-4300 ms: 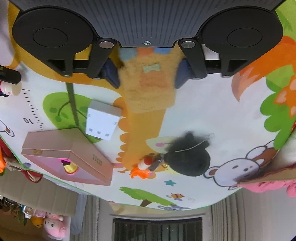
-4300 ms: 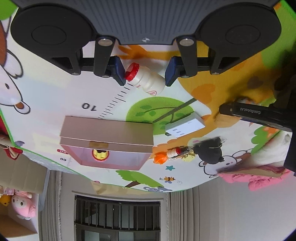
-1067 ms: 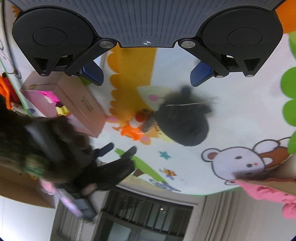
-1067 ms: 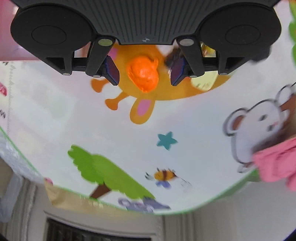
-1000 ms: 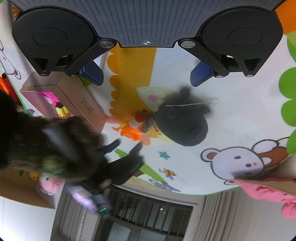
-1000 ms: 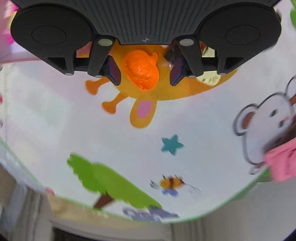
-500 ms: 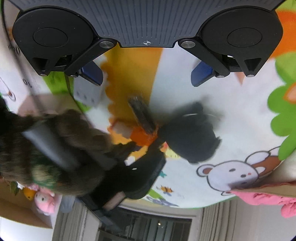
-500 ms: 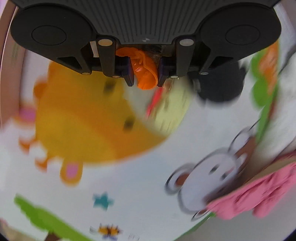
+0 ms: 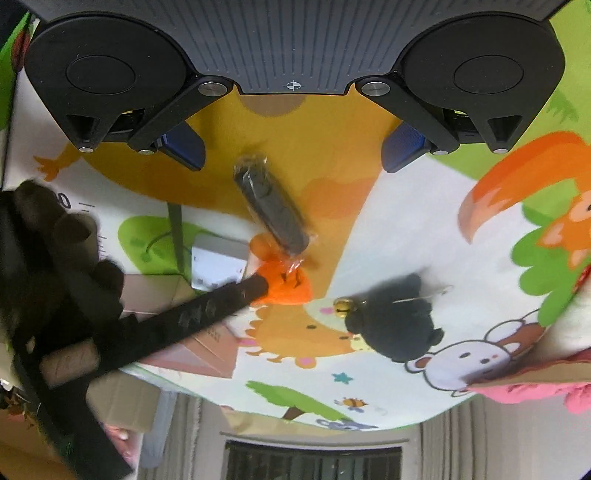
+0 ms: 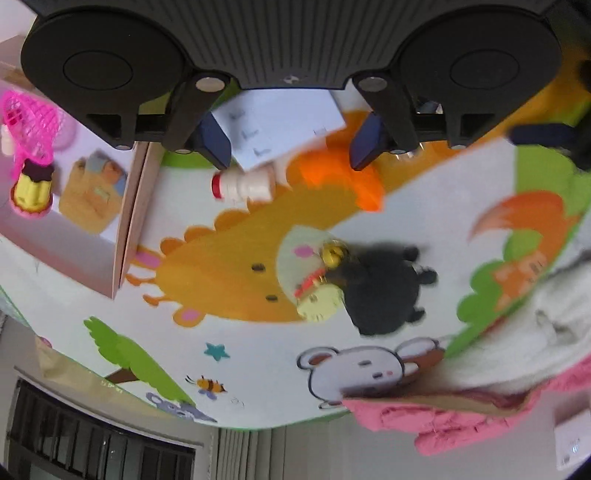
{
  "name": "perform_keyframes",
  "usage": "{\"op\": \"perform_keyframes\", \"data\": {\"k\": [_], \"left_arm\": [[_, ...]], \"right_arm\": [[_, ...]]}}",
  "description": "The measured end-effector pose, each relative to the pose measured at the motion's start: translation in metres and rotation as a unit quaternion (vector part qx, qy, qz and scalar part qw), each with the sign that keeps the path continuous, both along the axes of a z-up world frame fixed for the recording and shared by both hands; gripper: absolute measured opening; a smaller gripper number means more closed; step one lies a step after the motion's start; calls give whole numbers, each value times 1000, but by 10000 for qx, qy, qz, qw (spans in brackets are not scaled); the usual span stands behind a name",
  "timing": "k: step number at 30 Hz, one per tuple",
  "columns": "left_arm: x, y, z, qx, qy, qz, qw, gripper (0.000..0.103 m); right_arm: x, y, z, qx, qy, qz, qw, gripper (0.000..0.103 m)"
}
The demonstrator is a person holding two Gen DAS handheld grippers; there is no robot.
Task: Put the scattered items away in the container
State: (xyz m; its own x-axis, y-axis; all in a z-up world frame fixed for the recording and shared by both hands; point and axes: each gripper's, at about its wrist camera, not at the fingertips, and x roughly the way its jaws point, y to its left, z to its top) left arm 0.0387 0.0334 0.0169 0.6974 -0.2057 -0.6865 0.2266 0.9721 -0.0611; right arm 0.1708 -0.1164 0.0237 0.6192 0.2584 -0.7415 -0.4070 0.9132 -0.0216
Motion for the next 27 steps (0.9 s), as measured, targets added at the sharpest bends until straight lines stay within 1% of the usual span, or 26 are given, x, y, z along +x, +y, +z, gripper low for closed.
{"op": "perform_keyframes", "data": {"k": [1,2,4,5,6,7,8,9,10,11,13,16,17,18,19,20,21,23,25,27], "left_arm": [[-4,-1,2,22,14,12,10000,103],[-7,-1,3,60,12,25,10000,103],[-13,-2,5,154,9,65,9999,103],[-15,-3,5,182,31,89,9998,103],[-17,-3,4,195,63,113,9997,103],[-18,-2,3,205,105,146,9996,103],[-19,-3,1,227,130,179,9995,103],[-20,-4,0,272,143,207,9993,103],[-20,-6,-1,324,151,230,9991,103],[-21,-9,-2,360,144,252,9989,103],[-21,-12,-1,300,97,300,9991,103],[-17,-15,2,-57,0,414,9991,103],[-15,-17,2,-171,-67,441,9989,103],[-12,-19,2,-197,-135,475,9986,103],[-9,-23,2,-126,-207,512,9984,103],[-6,-27,2,-5,-292,526,9982,103],[-4,-32,1,121,-369,523,9979,103],[1,-38,-1,286,-404,454,9977,103],[3,-41,-4,343,-389,389,9979,101],[6,-42,-7,430,-364,398,9976,85]], "right_arm": [[1,1,-6,-1,-25,-54,10000,75],[-2,0,-9,-45,-164,-94,9998,77],[-10,-5,-12,-113,-324,-77,9994,76],[-17,-8,-12,-78,-347,-53,9994,71],[-25,-11,-12,-46,-361,24,9993,62],[-34,-14,-11,-43,-376,117,9992,58],[-44,-17,-9,-59,-367,196,9991,49],[-54,-22,-9,-45,-278,277,9992,37],[-64,-29,-10,5,-135,356,9993,33],[-75,-37,-11,26,-59,382,9992,33],[-96,-50,-12,-97,-155,334,9993,33],[-126,-70,-7,-211,-412,122,9989,33],[-135,-76,-6,-203,-541,41,9983,35],[-144,-82,-4,-166,-673,-45,9976,43],[-153,-88,-2,-86,-804,-167,9966,47],[-160,-94,-2,34,-924,-325,9952,56],[-167,-100,-1,180,-1010,-502,9935,61],[-177,-109,-3,492,-1044,-789,9902,62],[-182,-116,-6,761,-992,-964,9875,62],[-185,-118,-10,896,-934,-1029,9862,64]]}}
